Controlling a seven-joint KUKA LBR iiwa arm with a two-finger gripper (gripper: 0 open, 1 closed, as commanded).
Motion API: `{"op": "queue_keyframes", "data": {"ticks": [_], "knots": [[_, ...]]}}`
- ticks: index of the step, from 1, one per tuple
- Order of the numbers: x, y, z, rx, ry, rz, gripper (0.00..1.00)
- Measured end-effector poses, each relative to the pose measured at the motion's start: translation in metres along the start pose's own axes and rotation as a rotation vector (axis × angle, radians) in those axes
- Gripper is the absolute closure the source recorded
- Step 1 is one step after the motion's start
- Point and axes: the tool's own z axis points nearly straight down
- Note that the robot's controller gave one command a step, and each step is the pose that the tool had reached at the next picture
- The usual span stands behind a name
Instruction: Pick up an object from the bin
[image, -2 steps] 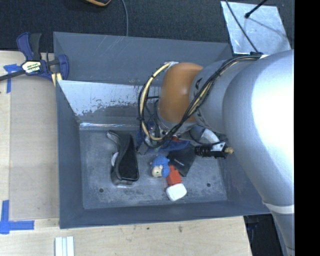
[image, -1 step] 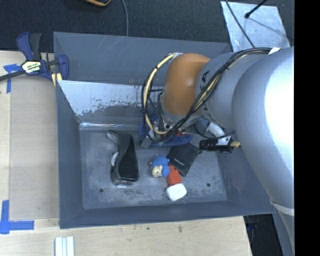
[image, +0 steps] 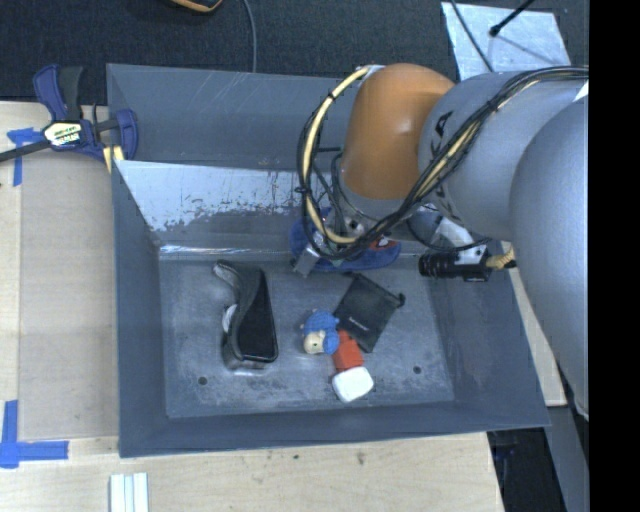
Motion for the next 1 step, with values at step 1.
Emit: {"op": "queue_keyframes", "data": {"ticks": [1], "knots": [[-0.0014, 0.0002, -0.0234, 0.002, 0.001, -0.003, 1.00]]}}
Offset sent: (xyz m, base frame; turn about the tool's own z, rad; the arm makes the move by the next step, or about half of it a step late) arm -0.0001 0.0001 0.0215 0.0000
